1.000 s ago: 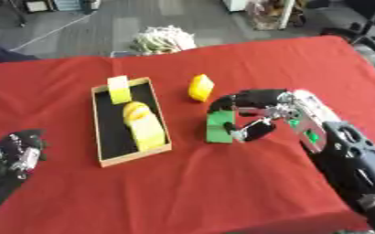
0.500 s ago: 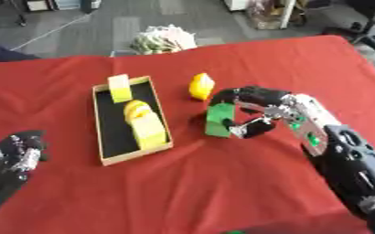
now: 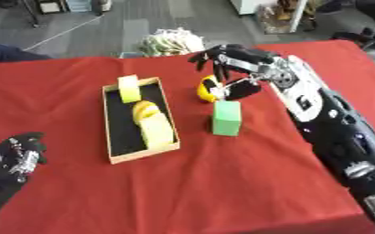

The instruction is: Pick up objects on the table and place them in the box.

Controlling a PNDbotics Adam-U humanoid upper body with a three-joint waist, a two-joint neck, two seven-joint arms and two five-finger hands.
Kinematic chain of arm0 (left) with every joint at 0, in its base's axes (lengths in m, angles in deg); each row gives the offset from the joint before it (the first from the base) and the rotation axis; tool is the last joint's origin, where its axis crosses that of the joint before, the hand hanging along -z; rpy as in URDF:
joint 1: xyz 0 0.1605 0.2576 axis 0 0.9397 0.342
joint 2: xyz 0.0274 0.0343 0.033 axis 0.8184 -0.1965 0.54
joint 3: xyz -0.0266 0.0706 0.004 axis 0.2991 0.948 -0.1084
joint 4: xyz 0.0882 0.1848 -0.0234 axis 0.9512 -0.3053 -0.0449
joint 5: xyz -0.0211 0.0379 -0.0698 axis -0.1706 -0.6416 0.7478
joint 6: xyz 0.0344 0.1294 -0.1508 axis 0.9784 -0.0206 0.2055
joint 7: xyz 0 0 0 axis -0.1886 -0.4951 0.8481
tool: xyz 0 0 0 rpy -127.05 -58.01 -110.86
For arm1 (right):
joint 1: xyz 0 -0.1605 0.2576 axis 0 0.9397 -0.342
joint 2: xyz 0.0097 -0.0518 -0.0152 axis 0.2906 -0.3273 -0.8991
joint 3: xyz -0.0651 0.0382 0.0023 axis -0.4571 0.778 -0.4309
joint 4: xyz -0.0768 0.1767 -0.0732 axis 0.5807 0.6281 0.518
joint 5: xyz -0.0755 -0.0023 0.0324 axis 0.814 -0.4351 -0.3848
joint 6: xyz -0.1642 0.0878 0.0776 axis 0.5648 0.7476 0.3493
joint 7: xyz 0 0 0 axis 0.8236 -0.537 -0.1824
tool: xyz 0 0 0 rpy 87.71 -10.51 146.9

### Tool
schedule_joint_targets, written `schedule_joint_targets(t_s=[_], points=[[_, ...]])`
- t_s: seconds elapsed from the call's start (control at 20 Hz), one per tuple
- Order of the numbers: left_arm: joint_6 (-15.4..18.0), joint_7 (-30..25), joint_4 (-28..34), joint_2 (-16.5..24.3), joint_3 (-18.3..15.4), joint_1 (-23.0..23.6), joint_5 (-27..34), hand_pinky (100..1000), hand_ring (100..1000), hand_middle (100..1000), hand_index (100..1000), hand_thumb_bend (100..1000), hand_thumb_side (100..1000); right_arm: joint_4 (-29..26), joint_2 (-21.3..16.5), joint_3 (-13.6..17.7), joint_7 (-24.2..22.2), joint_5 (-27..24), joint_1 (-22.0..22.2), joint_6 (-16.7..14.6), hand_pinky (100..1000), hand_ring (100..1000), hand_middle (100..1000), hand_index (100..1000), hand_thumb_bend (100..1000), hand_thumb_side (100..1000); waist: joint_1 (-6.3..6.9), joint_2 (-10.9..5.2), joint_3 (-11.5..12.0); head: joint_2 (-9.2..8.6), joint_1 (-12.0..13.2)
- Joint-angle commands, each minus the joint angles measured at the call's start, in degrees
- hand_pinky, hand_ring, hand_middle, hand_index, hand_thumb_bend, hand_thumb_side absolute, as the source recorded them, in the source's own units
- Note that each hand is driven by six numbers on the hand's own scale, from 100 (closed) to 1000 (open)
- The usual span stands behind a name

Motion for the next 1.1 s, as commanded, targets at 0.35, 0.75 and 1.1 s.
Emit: schedule_joint_targets(t_s=[0.35, 0.75, 1.1], points=[[0.0, -0.8, 0.2, 0.8, 0.0, 0.1, -0.2, 747, 577, 602, 800, 100, 669, -3.1, -3.5, -0.1, -15.1, 8.1, 4.4, -7.6, 902, 1000, 1000, 1000, 100, 469, -0.62, -2.11, -0.9, 0.50, -0.5], [0.0, -1.2, 0.0, 0.8, 0.0, 0.2, -0.2, 748, 578, 603, 800, 100, 672, -3.7, -3.6, 0.6, -15.5, 15.5, 5.5, -8.4, 914, 1000, 1000, 1000, 100, 532, -0.48, -2.12, -1.2, 0.61, -1.1], [0.0, -1.4, -0.1, 0.7, 0.1, 0.3, -0.2, 749, 578, 604, 800, 100, 676, -1.2, -2.4, 0.1, -13.5, 22.8, 6.0, -8.9, 917, 1000, 1000, 1000, 121, 627, -0.47, -2.02, -1.1, 0.78, -1.2]])
